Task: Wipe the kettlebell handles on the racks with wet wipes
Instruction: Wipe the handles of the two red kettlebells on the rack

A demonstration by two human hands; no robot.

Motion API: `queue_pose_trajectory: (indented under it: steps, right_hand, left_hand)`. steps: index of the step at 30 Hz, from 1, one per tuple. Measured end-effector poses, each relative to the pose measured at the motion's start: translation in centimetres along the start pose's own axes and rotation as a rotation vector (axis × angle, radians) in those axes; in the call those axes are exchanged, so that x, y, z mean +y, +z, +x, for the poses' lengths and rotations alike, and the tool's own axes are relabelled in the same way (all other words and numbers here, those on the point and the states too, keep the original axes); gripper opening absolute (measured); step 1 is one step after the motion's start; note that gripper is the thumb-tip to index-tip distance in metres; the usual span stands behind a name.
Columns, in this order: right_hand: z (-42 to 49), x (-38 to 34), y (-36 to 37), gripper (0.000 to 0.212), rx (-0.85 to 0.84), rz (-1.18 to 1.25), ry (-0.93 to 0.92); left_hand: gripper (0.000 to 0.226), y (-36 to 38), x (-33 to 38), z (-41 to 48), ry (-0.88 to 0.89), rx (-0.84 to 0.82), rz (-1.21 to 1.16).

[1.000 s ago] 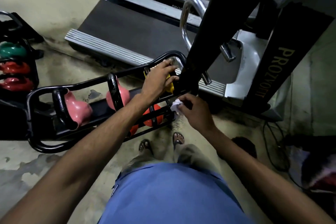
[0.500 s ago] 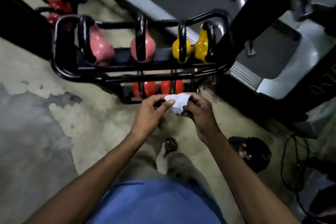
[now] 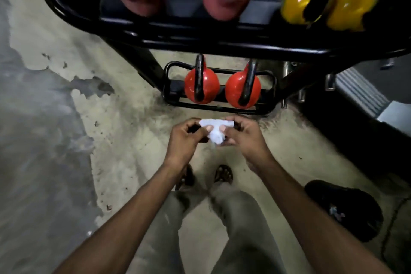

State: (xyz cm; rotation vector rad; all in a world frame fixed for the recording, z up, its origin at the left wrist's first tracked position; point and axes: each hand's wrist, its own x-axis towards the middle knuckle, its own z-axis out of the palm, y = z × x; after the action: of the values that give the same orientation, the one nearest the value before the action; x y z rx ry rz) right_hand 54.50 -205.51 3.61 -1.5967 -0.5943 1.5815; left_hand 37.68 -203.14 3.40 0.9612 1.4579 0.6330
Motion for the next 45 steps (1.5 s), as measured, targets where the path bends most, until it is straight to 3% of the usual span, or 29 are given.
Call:
queue_pose_trajectory:
  steps: [8,11,16,20,23,25,27,31,34,36,38,41,45]
  right_hand:
    - [14.0,4.8,0.5,0.013,-0.015,-0.121,-0.094]
    - [19.8,5.0,0.9,0.009,0.075,-0.202,-0.139]
    - [29.5,4.0,1.2,0.015,0.288,-0.65,-0.458]
    - [36.2,3.2,1.8,0.024,0.325,-0.738,-0.558]
    - [40.5,3.4,3.0,0.023,0.164,-0.918,-0.553]
    - [42.9,3.3,3.9,0.004,0.0,-1.192,-0.556]
    - [44.4,2.5,4.5,0.01,-0.05,-1.321,-0.563]
    - [43.5,0.9,6.0,0.023,-0.102,-1.281,-0.546]
    - [42.2,-0.4,7.6,0.04,-0.241,-1.32,-0.488]
    - [42.0,-0.4,7.4,0.042,-0.275,-1.299,-0.543]
    - [43.1,1.1,6.1,0.035,-0.182,-1.142,-0.621]
    - [45.2,6.7,3.7,0.022,0.081,-0.588,-0.617]
    - [43.3,12.0,5.2,0.012,0.379,-0.395,-0.704]
  left_hand:
    - [0.014,-0.4,-7.4,13.6,0.145,0.025,0.073]
    - [0.038,-0.6,-9.0,18.4,0.274,0.003,0.308]
    - [0.09,-1.1,-12.2,26.1,0.538,-0.111,0.761]
    - [0.102,-1.6,-15.6,29.9,0.747,-0.125,0.943]
    - [0.099,-1.8,-17.2,30.7,0.89,-0.087,0.945]
    - [0.097,-1.9,-17.7,31.3,0.942,-0.062,0.959]
    - [0.096,-1.9,-18.0,31.5,0.968,-0.033,0.972]
    - [0.097,-1.6,-17.6,31.0,0.923,-0.045,0.998]
    - [0.099,-1.6,-17.2,30.4,0.86,-0.041,1.038]
    - [0.098,-1.6,-17.2,30.5,0.873,-0.024,1.036]
    - [0.097,-1.7,-17.5,30.7,0.908,-0.023,1.017]
    - [0.098,-1.7,-17.7,31.2,0.913,-0.036,1.008]
    - [0.098,-1.8,-17.4,31.1,0.906,-0.017,1.024]
